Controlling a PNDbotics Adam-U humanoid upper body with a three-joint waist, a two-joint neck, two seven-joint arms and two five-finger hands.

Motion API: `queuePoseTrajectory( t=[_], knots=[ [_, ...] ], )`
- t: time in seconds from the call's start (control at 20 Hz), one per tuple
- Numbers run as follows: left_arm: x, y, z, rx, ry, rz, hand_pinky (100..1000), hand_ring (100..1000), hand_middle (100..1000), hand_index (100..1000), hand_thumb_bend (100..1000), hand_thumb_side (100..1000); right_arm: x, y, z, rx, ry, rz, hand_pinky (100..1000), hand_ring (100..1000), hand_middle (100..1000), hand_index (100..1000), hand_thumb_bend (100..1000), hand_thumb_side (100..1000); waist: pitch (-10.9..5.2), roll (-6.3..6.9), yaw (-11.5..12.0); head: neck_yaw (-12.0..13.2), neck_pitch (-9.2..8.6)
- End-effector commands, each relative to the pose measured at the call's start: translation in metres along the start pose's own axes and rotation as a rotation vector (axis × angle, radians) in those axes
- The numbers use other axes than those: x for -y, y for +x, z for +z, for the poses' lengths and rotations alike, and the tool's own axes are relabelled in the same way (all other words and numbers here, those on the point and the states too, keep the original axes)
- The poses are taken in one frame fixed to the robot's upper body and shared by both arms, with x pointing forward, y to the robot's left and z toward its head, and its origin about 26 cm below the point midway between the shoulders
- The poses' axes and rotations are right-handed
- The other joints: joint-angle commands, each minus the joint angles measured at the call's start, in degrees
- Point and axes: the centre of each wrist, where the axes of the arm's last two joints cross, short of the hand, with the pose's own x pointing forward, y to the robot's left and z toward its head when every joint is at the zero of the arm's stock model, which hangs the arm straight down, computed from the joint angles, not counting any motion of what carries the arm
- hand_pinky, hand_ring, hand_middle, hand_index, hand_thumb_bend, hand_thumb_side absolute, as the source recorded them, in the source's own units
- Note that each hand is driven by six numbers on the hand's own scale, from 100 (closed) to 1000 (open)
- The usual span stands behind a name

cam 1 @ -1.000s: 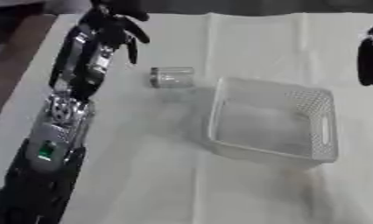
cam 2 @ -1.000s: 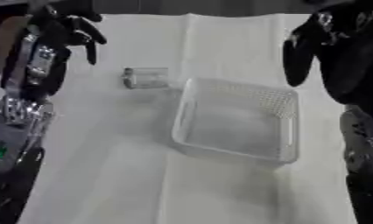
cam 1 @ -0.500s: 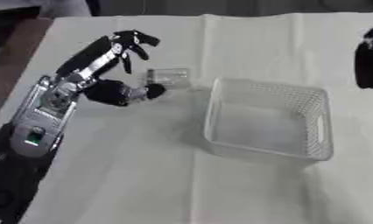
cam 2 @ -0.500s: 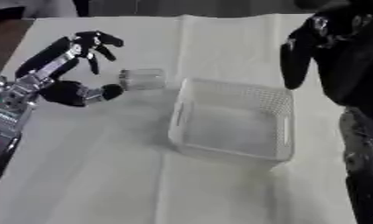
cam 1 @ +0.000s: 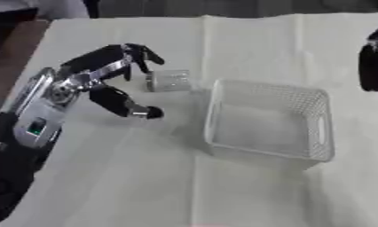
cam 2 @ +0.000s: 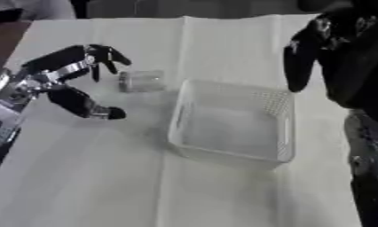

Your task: Pick up objects on the table and place them in the box.

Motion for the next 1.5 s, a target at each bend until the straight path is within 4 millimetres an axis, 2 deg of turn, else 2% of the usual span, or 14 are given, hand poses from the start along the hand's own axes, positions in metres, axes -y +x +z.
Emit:
queuePoseTrajectory(
  t=[0.05,0.35,0.6,0.7,1.0,1.5],
  knots=[
    [-0.021,-0.009,0.004,-0.017,-0.029,-0.104,461,699,775,861,643,619,0.0,0.003,-0.003,0.026,0.044,0.022,235,392,774,491,100,895,-1.1,0.07,-0.2,0.6,-0.18],
    [-0.047,-0.019,0.002,-0.038,-0.014,-0.214,480,697,776,853,688,607,-0.001,0.003,-0.002,0.021,0.051,0.018,235,391,775,484,100,894,-1.3,0.29,-0.7,0.6,-0.18],
    [-0.06,-0.02,-0.003,-0.042,-0.005,-0.277,490,693,776,846,703,610,-0.001,0.002,-0.002,0.019,0.057,0.013,234,390,775,478,100,894,-1.36,0.42,-0.9,0.7,-0.18],
    [-0.06,-0.021,-0.006,-0.041,-0.006,-0.283,490,693,775,845,644,642,-0.002,0.002,-0.002,0.02,0.058,0.011,234,390,776,478,100,894,-1.36,0.47,-1.1,0.8,-0.18],
    [-0.05,-0.023,-0.017,-0.025,-0.005,-0.245,478,686,772,844,597,676,-0.002,0.002,-0.004,0.025,0.063,0.008,234,390,774,474,100,894,-1.29,0.58,-1.9,0.9,-0.18],
    [-0.043,-0.031,-0.035,-0.028,-0.028,-0.224,473,677,767,840,593,680,-0.002,0.002,-0.007,0.036,0.076,0.007,234,389,775,463,100,894,-0.8,0.44,-2.2,1.3,-0.18]
  ],
)
